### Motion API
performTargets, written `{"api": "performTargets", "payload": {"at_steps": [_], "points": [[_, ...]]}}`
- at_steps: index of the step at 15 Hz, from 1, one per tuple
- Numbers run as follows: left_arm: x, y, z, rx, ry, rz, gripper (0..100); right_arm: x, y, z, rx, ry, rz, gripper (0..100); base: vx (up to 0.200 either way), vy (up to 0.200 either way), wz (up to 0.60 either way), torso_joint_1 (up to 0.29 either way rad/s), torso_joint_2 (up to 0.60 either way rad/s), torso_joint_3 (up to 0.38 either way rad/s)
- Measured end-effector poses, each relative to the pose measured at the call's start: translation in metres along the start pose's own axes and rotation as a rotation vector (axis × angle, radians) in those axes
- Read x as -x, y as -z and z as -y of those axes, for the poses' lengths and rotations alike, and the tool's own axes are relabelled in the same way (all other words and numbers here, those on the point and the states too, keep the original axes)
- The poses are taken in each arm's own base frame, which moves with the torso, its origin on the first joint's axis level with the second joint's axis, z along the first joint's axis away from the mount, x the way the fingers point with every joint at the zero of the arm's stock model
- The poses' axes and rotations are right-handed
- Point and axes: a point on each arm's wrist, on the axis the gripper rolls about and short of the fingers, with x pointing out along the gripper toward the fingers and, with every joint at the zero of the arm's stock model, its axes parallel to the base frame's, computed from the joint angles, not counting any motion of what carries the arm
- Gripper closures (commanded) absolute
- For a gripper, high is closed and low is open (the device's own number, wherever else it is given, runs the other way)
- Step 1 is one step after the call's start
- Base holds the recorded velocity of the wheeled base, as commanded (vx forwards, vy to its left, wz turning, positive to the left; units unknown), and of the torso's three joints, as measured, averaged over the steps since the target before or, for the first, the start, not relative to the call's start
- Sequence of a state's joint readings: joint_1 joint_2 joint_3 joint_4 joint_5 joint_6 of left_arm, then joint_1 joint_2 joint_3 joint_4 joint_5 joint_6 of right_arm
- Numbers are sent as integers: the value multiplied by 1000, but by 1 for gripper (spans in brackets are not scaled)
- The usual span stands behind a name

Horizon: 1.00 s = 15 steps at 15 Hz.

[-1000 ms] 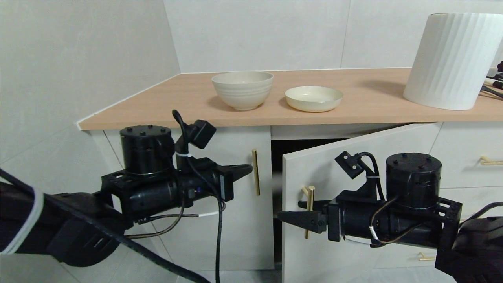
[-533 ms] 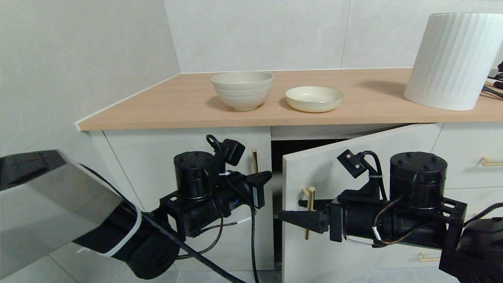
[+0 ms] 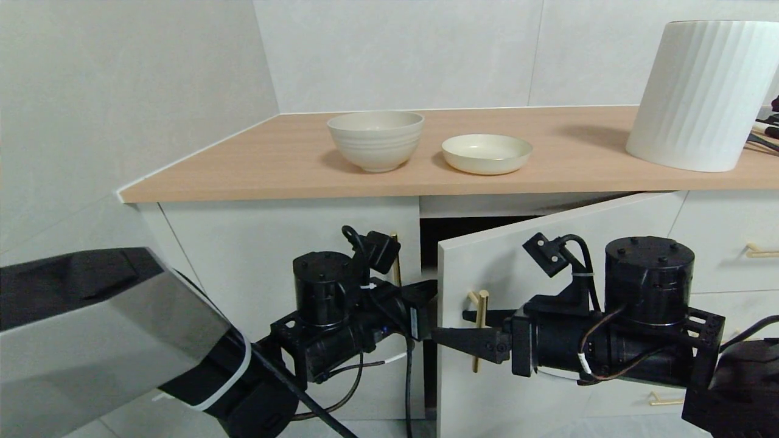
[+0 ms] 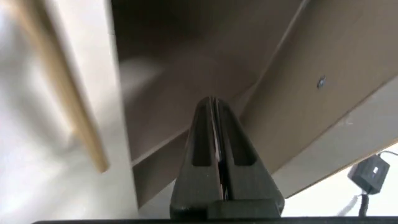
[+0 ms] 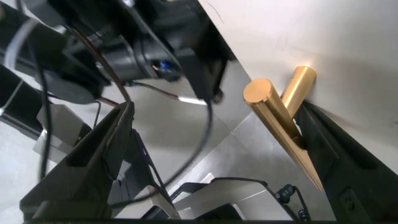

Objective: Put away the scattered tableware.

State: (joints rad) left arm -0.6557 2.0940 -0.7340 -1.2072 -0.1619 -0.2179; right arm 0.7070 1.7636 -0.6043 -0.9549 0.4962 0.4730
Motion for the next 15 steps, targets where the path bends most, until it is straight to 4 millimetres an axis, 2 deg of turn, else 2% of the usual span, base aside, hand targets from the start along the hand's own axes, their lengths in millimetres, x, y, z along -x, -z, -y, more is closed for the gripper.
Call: {"api": "performTargets", "payload": {"at_steps": [5,8,10,15], "points": [[-11,14,7,-5,46,6,100,7,5,1,29,18,-7,0,0,0,0,0,0,0],[-12,16,10,3,62,-5,100,16,13,12,144,147,-2,0,0,0,0,0,0,0],[-12,17,12,16,68,-8,100,20,15,16,149,204,6,0,0,0,0,0,0,0],[-10,15,13,23,74,-4,100,34,8,12,150,219,32,0,0,0,0,0,0,0]]}}
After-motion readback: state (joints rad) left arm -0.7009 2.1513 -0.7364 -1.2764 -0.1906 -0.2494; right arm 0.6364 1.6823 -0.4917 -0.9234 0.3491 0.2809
